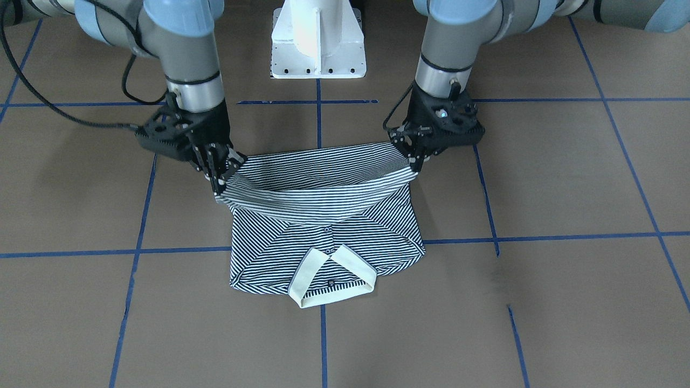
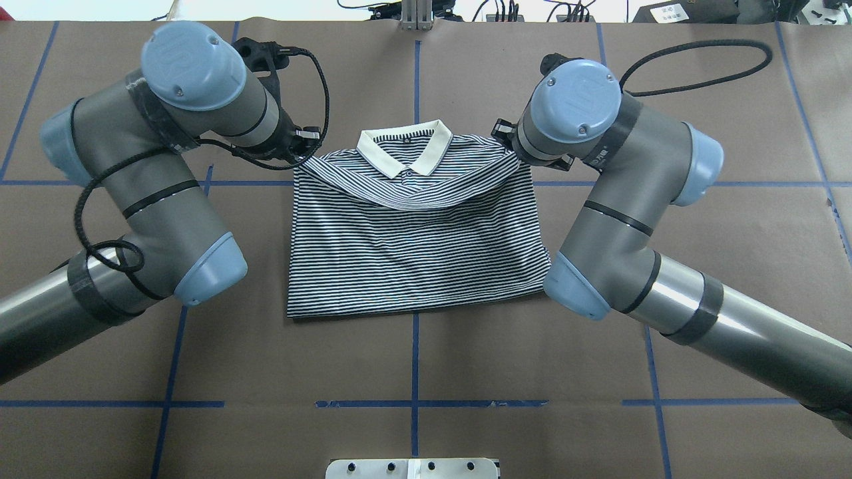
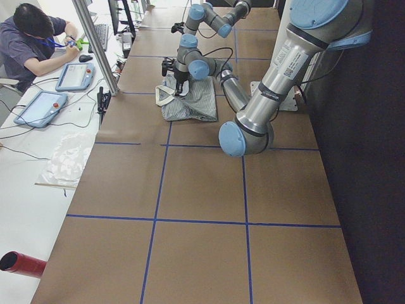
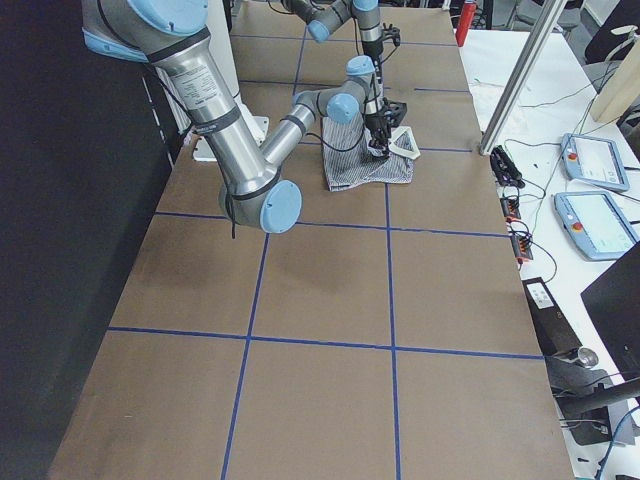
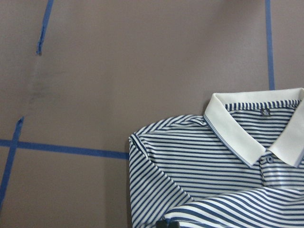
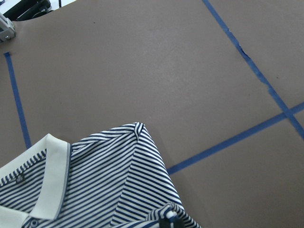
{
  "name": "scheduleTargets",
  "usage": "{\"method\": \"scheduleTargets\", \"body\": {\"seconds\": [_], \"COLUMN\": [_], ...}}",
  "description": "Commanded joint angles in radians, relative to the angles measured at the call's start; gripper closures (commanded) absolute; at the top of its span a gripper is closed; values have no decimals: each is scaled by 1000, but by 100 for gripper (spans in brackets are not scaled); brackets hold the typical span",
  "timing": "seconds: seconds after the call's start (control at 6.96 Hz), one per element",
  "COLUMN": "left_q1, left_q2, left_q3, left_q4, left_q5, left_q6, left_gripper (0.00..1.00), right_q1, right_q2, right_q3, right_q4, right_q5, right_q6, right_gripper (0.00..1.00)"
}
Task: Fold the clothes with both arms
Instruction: 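Carry both hem corners over the shirt to the shoulders beside the collar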
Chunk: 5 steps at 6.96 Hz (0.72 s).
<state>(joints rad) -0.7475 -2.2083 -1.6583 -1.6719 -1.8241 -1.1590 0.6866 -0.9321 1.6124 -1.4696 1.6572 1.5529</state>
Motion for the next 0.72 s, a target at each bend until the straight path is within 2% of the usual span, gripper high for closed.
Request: {"method": "scheduleTargets", "body": {"seconds": [0.0, 0.57], "left_q1": [-19, -12], "left_q2": [-4, 15], "left_q3": [179, 199], "left_q4": [-170, -190], "left_q5": [16, 16], "left_q6": [28, 28], "left_gripper": [100, 100], "right_q1": [8, 21], "right_q2": [21, 13], "right_q3": [-193, -207], "right_q4": [170, 176], "right_q5": [-5, -4], "right_q6": [-2, -33], "right_gripper": [100, 100]}}
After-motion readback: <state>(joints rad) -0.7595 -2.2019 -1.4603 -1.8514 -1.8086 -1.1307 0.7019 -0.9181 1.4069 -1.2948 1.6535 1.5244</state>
